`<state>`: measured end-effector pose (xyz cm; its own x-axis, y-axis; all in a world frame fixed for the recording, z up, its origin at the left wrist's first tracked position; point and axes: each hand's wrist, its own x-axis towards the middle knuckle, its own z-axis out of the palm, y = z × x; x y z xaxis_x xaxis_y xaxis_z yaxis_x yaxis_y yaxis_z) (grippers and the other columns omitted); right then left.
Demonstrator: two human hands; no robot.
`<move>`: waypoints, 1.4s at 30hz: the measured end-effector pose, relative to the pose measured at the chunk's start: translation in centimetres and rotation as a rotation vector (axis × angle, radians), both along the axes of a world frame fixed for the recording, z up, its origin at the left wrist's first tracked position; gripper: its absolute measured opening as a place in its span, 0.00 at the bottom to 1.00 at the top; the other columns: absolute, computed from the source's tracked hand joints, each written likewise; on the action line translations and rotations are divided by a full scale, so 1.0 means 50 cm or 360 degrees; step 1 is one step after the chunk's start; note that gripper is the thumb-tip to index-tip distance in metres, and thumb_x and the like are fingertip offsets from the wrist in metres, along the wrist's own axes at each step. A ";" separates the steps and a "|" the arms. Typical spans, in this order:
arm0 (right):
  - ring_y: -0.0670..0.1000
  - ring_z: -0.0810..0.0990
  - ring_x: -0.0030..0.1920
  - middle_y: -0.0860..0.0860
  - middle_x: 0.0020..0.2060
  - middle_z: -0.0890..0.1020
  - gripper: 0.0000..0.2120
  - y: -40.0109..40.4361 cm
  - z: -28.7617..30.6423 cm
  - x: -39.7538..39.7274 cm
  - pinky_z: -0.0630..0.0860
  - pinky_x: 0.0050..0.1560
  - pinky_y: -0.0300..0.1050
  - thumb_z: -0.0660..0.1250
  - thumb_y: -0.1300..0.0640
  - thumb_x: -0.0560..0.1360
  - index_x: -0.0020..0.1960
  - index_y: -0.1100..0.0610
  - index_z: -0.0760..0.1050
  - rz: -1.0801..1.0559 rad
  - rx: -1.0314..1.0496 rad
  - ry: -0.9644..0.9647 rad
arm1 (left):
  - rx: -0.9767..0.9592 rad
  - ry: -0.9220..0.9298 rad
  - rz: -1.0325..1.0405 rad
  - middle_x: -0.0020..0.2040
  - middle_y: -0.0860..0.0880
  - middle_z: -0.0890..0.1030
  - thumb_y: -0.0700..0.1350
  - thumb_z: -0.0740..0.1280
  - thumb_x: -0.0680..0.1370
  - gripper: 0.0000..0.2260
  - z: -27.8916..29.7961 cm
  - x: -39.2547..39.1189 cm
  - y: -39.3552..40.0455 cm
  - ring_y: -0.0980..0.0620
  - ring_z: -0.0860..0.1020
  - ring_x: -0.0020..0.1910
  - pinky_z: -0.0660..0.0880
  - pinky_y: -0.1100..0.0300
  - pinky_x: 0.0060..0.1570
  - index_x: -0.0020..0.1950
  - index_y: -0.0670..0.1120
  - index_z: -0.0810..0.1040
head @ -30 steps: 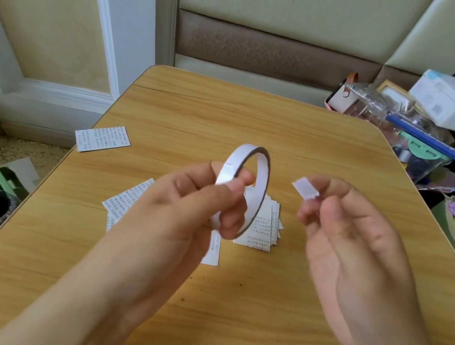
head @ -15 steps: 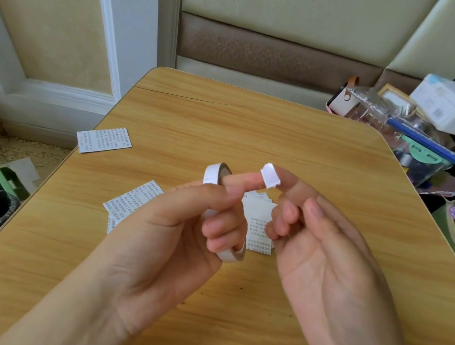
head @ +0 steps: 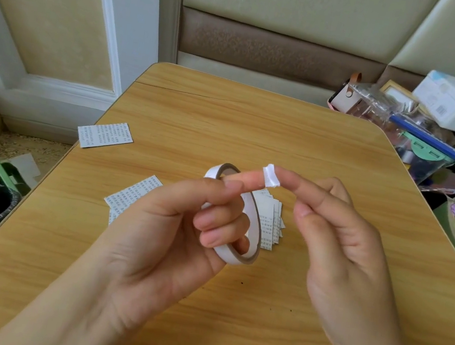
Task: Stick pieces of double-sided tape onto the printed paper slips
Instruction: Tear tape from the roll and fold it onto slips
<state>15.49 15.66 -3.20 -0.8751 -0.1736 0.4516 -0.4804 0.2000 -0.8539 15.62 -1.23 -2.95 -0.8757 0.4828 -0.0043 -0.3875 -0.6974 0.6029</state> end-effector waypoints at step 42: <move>0.43 0.73 0.38 0.43 0.33 0.73 0.02 -0.013 0.028 0.025 0.66 0.42 0.26 0.71 0.53 0.71 0.43 0.47 0.80 -0.0770 0.0444 0.0358 | -0.0752 0.0635 0.0303 0.25 0.52 0.65 0.42 0.64 0.63 0.25 0.021 0.012 0.017 0.53 0.63 0.26 0.65 0.70 0.31 0.48 0.22 0.69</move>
